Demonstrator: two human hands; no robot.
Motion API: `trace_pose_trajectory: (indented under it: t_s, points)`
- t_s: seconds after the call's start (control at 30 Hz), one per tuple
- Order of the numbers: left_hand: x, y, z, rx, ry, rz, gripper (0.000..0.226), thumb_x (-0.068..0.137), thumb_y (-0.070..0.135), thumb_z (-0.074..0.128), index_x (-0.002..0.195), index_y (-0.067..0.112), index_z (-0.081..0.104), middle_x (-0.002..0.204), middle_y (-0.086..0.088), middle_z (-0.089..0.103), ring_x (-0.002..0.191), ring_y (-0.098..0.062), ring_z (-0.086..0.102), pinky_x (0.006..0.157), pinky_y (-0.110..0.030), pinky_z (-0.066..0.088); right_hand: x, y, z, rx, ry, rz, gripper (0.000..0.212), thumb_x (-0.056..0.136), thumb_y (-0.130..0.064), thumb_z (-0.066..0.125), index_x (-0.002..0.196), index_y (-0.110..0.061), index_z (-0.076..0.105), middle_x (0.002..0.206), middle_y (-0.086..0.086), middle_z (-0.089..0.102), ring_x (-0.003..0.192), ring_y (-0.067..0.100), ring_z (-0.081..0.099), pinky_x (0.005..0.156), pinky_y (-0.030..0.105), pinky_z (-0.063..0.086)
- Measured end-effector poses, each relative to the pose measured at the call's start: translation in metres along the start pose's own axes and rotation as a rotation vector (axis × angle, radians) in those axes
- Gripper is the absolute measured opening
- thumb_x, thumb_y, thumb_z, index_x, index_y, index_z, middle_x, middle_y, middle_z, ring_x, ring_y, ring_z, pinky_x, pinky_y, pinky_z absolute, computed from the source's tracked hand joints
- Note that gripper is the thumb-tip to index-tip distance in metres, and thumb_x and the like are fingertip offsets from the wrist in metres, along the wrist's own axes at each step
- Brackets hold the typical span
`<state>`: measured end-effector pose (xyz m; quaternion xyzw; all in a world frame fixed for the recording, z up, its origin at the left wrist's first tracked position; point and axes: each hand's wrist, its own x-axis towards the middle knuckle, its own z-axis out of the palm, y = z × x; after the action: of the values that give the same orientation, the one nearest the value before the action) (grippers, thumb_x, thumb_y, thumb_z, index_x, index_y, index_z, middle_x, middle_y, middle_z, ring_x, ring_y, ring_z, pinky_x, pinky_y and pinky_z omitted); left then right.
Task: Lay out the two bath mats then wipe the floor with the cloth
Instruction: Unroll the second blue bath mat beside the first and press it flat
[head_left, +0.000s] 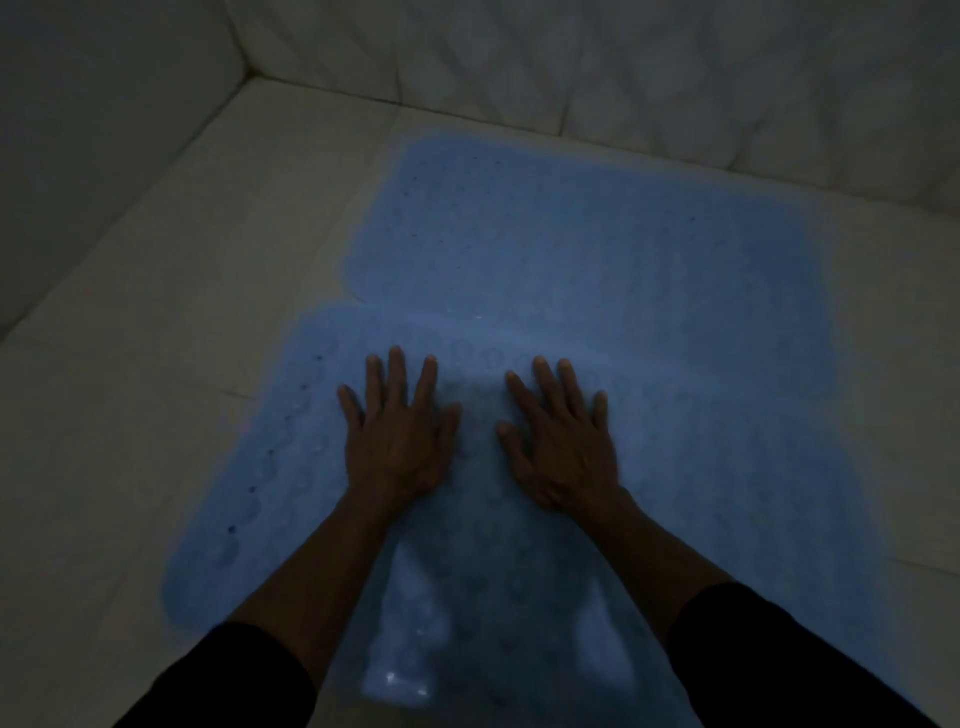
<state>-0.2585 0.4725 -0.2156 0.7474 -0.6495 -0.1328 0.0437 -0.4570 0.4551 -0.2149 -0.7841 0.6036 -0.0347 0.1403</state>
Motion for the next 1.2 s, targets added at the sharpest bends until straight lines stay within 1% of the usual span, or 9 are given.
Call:
trace_pose_trajectory:
  t_s: [0.1, 0.27, 0.5, 0.63, 0.73, 0.93, 1.07, 1.13, 1.2]
  points:
    - [-0.007, 0.059, 0.018, 0.010, -0.026, 0.169, 0.074, 0.090, 0.069, 0.014, 0.156, 0.036, 0.007, 0.166, -0.005, -0.002, 0.153, -0.033, -0.004, 0.118, -0.064, 0.000, -0.019, 0.057, -0.018, -0.001, -0.003, 0.207, 0.067, 0.093, -0.064, 0.022, 0.154, -0.039, 0.010, 0.165, -0.004, -0.002, 0.151, 0.022, -0.010, 0.118, 0.060, 0.004]
    - [-0.006, 0.151, 0.043, 0.012, -0.105, 0.322, 0.070, 0.093, 0.068, 0.022, 0.154, 0.042, 0.001, 0.166, 0.000, -0.008, 0.153, -0.028, -0.011, 0.118, -0.064, -0.005, -0.051, 0.146, -0.046, 0.053, 0.018, 0.524, 0.068, 0.093, -0.069, 0.018, 0.153, -0.041, 0.004, 0.165, -0.004, -0.006, 0.150, 0.025, -0.013, 0.117, 0.062, 0.000]
    - [0.010, 0.231, 0.066, 0.059, -0.097, 0.413, 0.072, 0.091, 0.072, 0.019, 0.155, 0.042, 0.002, 0.166, 0.001, -0.006, 0.153, -0.027, -0.013, 0.116, -0.066, -0.009, -0.073, 0.213, -0.045, 0.032, 0.007, 0.590, 0.069, 0.090, -0.075, 0.015, 0.150, -0.049, -0.007, 0.164, -0.008, -0.011, 0.150, 0.026, -0.017, 0.116, 0.065, -0.002]
    - [0.010, 0.237, 0.074, 0.091, -0.062, 0.368, 0.074, 0.090, 0.075, 0.017, 0.154, 0.044, -0.003, 0.166, 0.004, -0.005, 0.152, -0.026, -0.014, 0.115, -0.068, -0.008, -0.073, 0.218, -0.039, 0.019, 0.017, 0.572, 0.070, 0.090, -0.074, 0.015, 0.149, -0.049, -0.013, 0.163, -0.008, -0.016, 0.148, 0.025, -0.021, 0.115, 0.065, -0.005]
    - [0.011, 0.239, 0.073, 0.142, -0.102, 0.364, 0.073, 0.090, 0.075, 0.011, 0.152, 0.045, -0.012, 0.165, 0.004, -0.013, 0.151, -0.026, -0.020, 0.114, -0.068, -0.008, -0.072, 0.220, -0.038, 0.012, -0.011, 0.575, 0.070, 0.089, -0.075, 0.009, 0.148, -0.048, -0.018, 0.161, -0.008, -0.023, 0.147, 0.024, -0.026, 0.115, 0.065, -0.006]
    - [0.009, 0.242, 0.069, 0.147, -0.123, 0.358, 0.071, 0.091, 0.075, 0.012, 0.151, 0.047, -0.012, 0.165, 0.007, -0.014, 0.151, -0.025, -0.020, 0.115, -0.068, -0.008, -0.073, 0.220, -0.040, 0.008, -0.050, 0.601, 0.068, 0.089, -0.075, 0.006, 0.145, -0.049, -0.023, 0.159, -0.010, -0.027, 0.145, 0.021, -0.032, 0.115, 0.061, -0.011]
    - [0.014, 0.241, 0.066, 0.127, -0.208, 0.365, 0.070, 0.092, 0.072, 0.011, 0.151, 0.045, -0.015, 0.164, 0.007, -0.020, 0.149, -0.024, -0.026, 0.115, -0.065, -0.014, -0.071, 0.218, -0.041, 0.018, -0.069, 0.612, 0.064, 0.091, -0.072, 0.004, 0.144, -0.051, -0.023, 0.159, -0.011, -0.028, 0.145, 0.021, -0.031, 0.116, 0.061, -0.010]
    - [0.017, 0.235, 0.060, 0.093, -0.250, 0.398, 0.070, 0.094, 0.067, 0.016, 0.153, 0.042, -0.013, 0.164, 0.004, -0.018, 0.150, -0.023, -0.024, 0.117, -0.063, -0.011, -0.069, 0.210, -0.040, 0.063, -0.056, 0.655, 0.061, 0.094, -0.068, 0.006, 0.146, -0.050, -0.020, 0.160, -0.009, -0.025, 0.146, 0.022, -0.028, 0.116, 0.062, -0.008]
    - [0.017, 0.217, 0.051, 0.013, -0.193, 0.407, 0.068, 0.096, 0.061, 0.021, 0.156, 0.037, -0.002, 0.166, 0.000, -0.010, 0.152, -0.024, -0.015, 0.121, -0.060, -0.002, -0.065, 0.192, -0.038, 0.115, -0.017, 0.695, 0.059, 0.097, -0.061, 0.009, 0.149, -0.046, -0.014, 0.162, -0.005, -0.019, 0.148, 0.024, -0.022, 0.116, 0.064, -0.005]
